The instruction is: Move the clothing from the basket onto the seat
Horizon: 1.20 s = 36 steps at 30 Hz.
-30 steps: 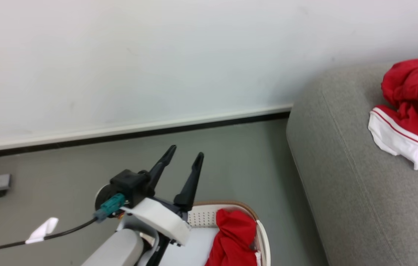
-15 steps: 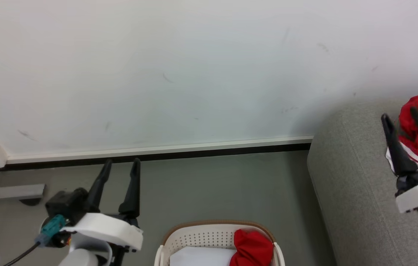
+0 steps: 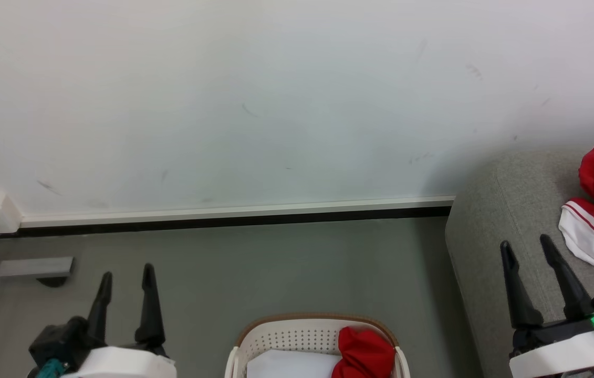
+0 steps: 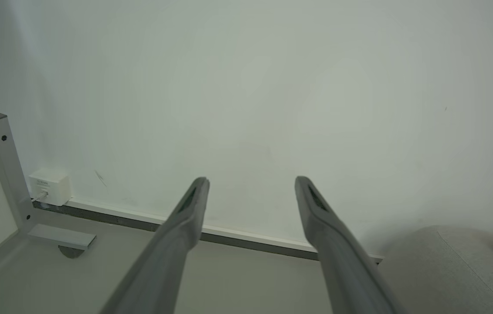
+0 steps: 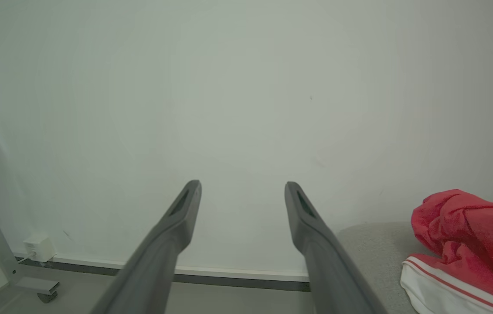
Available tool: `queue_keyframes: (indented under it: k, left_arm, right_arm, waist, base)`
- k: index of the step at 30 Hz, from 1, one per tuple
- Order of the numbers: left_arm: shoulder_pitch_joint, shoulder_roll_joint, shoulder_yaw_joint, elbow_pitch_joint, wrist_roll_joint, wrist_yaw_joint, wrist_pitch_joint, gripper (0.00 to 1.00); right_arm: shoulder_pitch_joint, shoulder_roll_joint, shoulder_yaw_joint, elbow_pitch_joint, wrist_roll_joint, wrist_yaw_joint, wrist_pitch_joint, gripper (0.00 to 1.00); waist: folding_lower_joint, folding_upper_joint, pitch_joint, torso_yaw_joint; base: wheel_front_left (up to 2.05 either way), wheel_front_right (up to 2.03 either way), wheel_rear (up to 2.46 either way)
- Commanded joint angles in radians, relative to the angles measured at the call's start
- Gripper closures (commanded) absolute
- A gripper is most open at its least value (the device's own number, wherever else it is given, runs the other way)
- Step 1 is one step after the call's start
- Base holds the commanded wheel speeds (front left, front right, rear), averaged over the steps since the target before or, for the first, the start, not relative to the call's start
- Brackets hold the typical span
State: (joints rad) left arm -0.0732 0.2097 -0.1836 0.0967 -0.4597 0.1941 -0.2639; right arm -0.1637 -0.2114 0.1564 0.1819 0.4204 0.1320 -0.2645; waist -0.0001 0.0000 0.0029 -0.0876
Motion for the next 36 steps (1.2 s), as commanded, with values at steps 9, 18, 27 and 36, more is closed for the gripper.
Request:
queue_keyframes:
  k: [9,18,27,36]
  left_arm:
    - [0.062,-0.101,0.113,0.031,0.133,-0.092,-0.001,0.00]
    - [0.052,-0.142,0.176,0.059,0.205,-0.161,-0.001,0.00]
    - [0.048,-0.155,0.200,0.067,0.240,-0.188,-0.001,0.00]
    - [0.043,-0.158,0.207,0.073,0.249,-0.196,-0.001,0.00]
  right_arm:
    - [0.064,0.023,0.007,0.002,-0.051,-0.003,0.001,0.00]
    - [0.051,0.020,0.017,0.011,-0.056,-0.003,0.000,0.00]
    - [0.045,0.024,0.024,0.021,-0.047,-0.003,0.000,0.00]
    - [0.038,0.024,0.028,0.022,-0.041,-0.003,0.000,0.00]
  waist:
    - [0.0001,0.0000,-0.001,0.001]
    - [0.0001,0.0000,-0.004,-0.006]
    - [0.0001,0.0000,-0.002,-0.013]
    - [0.0001,0.0000,0.001,-0.018]
  base:
    - [0.00,0.00,0.00]
    - [0.00,0.00,0.00]
    - [0.00,0.00,0.00]
    - [0.00,0.00,0.00]
